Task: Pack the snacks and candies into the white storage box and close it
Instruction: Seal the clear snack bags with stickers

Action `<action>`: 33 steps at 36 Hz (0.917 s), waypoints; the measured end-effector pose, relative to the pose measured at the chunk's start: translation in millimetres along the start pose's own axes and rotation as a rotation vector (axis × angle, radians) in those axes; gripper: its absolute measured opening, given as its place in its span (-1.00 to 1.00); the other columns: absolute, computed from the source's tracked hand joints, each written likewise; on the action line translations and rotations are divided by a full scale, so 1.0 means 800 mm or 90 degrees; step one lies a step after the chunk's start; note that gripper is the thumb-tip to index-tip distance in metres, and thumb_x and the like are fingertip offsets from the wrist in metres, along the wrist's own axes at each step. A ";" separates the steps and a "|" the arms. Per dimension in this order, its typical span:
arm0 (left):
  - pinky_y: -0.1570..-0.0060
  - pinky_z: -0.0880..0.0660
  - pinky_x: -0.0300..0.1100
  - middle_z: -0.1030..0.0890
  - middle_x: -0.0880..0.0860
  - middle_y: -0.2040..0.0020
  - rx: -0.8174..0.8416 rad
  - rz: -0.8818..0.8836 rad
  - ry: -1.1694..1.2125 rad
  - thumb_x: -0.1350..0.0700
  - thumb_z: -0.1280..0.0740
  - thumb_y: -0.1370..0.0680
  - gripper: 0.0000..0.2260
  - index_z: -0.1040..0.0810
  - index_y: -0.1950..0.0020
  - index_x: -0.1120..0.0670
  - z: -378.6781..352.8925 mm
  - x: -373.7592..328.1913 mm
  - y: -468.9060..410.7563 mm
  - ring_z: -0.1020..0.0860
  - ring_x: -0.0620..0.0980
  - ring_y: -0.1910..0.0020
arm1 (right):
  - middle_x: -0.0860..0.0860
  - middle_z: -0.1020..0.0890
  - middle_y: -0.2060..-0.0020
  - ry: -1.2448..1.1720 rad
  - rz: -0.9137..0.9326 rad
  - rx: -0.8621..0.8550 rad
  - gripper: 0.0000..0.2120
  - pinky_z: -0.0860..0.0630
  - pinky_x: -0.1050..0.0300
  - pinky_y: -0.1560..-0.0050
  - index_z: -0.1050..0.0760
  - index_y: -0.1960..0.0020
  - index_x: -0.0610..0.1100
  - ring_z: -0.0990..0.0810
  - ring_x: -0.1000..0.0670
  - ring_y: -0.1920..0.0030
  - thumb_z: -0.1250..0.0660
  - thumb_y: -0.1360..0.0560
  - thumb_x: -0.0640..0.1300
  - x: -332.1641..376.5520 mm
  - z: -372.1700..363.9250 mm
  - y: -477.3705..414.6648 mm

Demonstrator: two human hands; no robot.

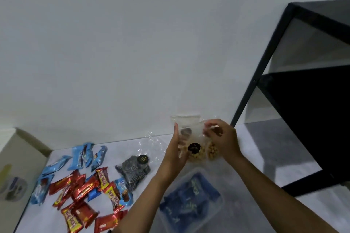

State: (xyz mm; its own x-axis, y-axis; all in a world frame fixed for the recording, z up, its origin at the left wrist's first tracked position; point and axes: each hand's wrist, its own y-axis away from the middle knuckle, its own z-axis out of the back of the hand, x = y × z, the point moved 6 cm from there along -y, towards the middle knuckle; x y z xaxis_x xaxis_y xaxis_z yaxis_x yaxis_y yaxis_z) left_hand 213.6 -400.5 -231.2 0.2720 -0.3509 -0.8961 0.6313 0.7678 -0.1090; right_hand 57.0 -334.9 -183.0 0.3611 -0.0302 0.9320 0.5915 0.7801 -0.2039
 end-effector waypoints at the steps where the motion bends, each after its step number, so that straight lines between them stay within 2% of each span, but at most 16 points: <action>1: -0.01 -0.44 -0.39 -0.45 -0.11 -0.02 0.004 0.003 -0.005 0.36 -0.28 -0.49 -0.19 0.15 -0.44 -0.18 -0.004 0.005 0.000 -0.46 -0.14 0.05 | -0.04 -0.64 0.16 -0.007 -0.014 0.003 -0.86 -0.57 0.32 0.18 -0.57 0.09 -0.12 -0.63 0.14 0.22 -0.40 -0.43 -0.33 -0.009 -0.001 -0.002; 4: 0.01 -0.42 -0.45 -0.44 -0.13 -0.08 0.011 0.016 -0.006 0.36 -0.27 -0.50 -0.24 0.07 -0.44 -0.20 -0.013 0.017 -0.003 -0.47 -0.17 0.05 | -0.04 -0.64 0.15 0.005 -0.037 0.020 -0.84 -0.59 0.22 0.12 -0.57 0.07 -0.09 -0.64 0.09 0.20 -0.39 -0.44 -0.32 -0.032 -0.003 -0.008; 8: 0.07 -0.42 -0.47 -0.42 -0.19 -0.09 -0.004 0.037 0.008 0.38 -0.24 -0.50 -0.30 -0.01 -0.39 -0.21 -0.014 0.022 -0.012 -0.45 -0.31 0.05 | 0.03 -0.63 0.11 0.070 -0.027 0.051 -0.85 -0.52 0.41 0.09 -0.58 0.02 -0.09 -0.61 0.08 0.10 -0.40 -0.44 -0.26 -0.044 -0.009 -0.017; 12: 0.10 -0.44 -0.44 -0.44 -0.09 -0.03 -0.014 0.038 -0.002 0.37 -0.27 -0.49 -0.30 -0.04 -0.37 -0.23 -0.011 0.028 -0.020 -0.46 -0.28 0.10 | 0.05 -0.62 0.13 0.095 -0.019 0.050 -0.84 -0.50 0.45 0.11 -0.59 0.02 -0.12 -0.60 0.07 0.10 -0.40 -0.43 -0.30 -0.042 -0.013 -0.024; 16: 0.09 -0.46 -0.36 -0.44 -0.10 0.01 -0.018 0.033 0.013 0.39 -0.24 -0.50 -0.33 -0.06 -0.35 -0.22 -0.007 0.029 -0.025 -0.47 -0.19 0.16 | 0.05 -0.61 0.13 0.126 -0.014 0.043 -0.84 -0.50 0.43 0.11 -0.59 0.02 -0.13 -0.59 0.05 0.09 -0.38 -0.43 -0.32 -0.036 -0.018 -0.027; 18: 0.03 -0.46 -0.36 -0.45 -0.06 -0.02 -0.016 0.037 0.025 0.37 -0.26 -0.50 -0.37 -0.09 -0.39 -0.14 -0.001 0.034 -0.022 -0.48 -0.17 0.08 | 0.03 -0.62 0.11 0.139 -0.013 0.040 -0.83 -0.52 0.36 0.08 -0.59 0.00 -0.16 -0.59 0.04 0.06 -0.36 -0.45 -0.34 -0.031 -0.021 -0.025; 21: -0.09 -0.41 -0.47 -0.45 0.01 -0.14 -0.016 0.013 -0.010 0.34 -0.32 -0.49 -0.40 -0.17 -0.43 0.00 0.018 0.045 -0.016 -0.46 -0.15 -0.07 | -0.04 -0.62 0.03 0.170 -0.003 0.017 -0.78 -0.45 0.40 0.01 -0.58 -0.05 -0.19 -0.55 0.05 -0.01 -0.31 -0.45 -0.38 -0.014 -0.026 -0.017; 23: -0.11 -0.36 -0.50 -0.43 0.01 -0.17 -0.019 -0.005 -0.047 0.31 -0.34 -0.49 -0.47 -0.27 -0.41 0.09 0.039 0.050 -0.010 -0.45 -0.13 -0.09 | -0.10 -0.62 -0.03 0.206 0.022 -0.026 -0.76 -0.42 0.28 -0.09 -0.58 -0.06 -0.22 -0.53 0.00 -0.06 -0.30 -0.44 -0.41 0.003 -0.033 -0.011; 24: -0.13 -0.37 -0.46 -0.44 0.03 -0.18 -0.029 -0.016 -0.063 0.30 -0.34 -0.49 -0.52 -0.33 -0.38 0.12 0.051 0.053 -0.008 -0.45 -0.11 -0.10 | -0.12 -0.62 -0.05 0.224 0.034 -0.052 -0.75 -0.41 0.23 -0.12 -0.58 -0.06 -0.23 -0.53 -0.03 -0.09 -0.30 -0.43 -0.41 0.010 -0.037 -0.007; 28: -0.19 -0.45 -0.05 -0.51 0.12 -0.16 -0.099 0.000 -0.088 0.26 -0.33 -0.51 -0.70 -0.47 -0.25 0.19 0.105 0.078 -0.005 -0.48 0.03 -0.13 | -0.15 -0.61 -0.03 0.254 0.081 -0.111 -0.75 -0.41 0.16 -0.13 -0.59 -0.02 -0.23 -0.54 -0.09 -0.08 -0.30 -0.40 -0.42 0.034 -0.069 0.013; 30: -0.21 -0.43 -0.02 -0.51 0.15 -0.15 -0.105 0.029 -0.093 0.22 -0.31 -0.54 -0.73 -0.47 -0.24 0.20 0.129 0.093 -0.005 -0.47 0.07 -0.15 | -0.14 -0.61 0.01 0.233 0.081 -0.112 -0.75 -0.41 0.19 -0.11 -0.58 -0.01 -0.23 -0.54 -0.07 -0.04 -0.28 -0.39 -0.42 0.041 -0.092 0.029; 33: -0.27 -0.35 -0.12 -0.46 0.14 -0.22 -0.065 0.077 -0.123 0.13 -0.26 -0.57 -0.69 -0.42 -0.30 0.18 0.157 0.119 -0.006 -0.43 0.06 -0.23 | -0.11 -0.56 0.01 0.180 0.007 -0.095 -0.71 -0.34 0.46 -0.08 -0.55 -0.04 -0.24 -0.52 -0.01 -0.03 -0.28 -0.38 -0.46 0.038 -0.135 0.058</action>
State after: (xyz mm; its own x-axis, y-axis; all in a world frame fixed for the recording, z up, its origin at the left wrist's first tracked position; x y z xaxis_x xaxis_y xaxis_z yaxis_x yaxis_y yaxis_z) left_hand 327.6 -504.7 -262.0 0.4805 -0.3418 -0.8076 0.5119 0.8571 -0.0582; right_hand 173.7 -367.0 -196.4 0.5419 -0.2102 0.8138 0.6781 0.6814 -0.2755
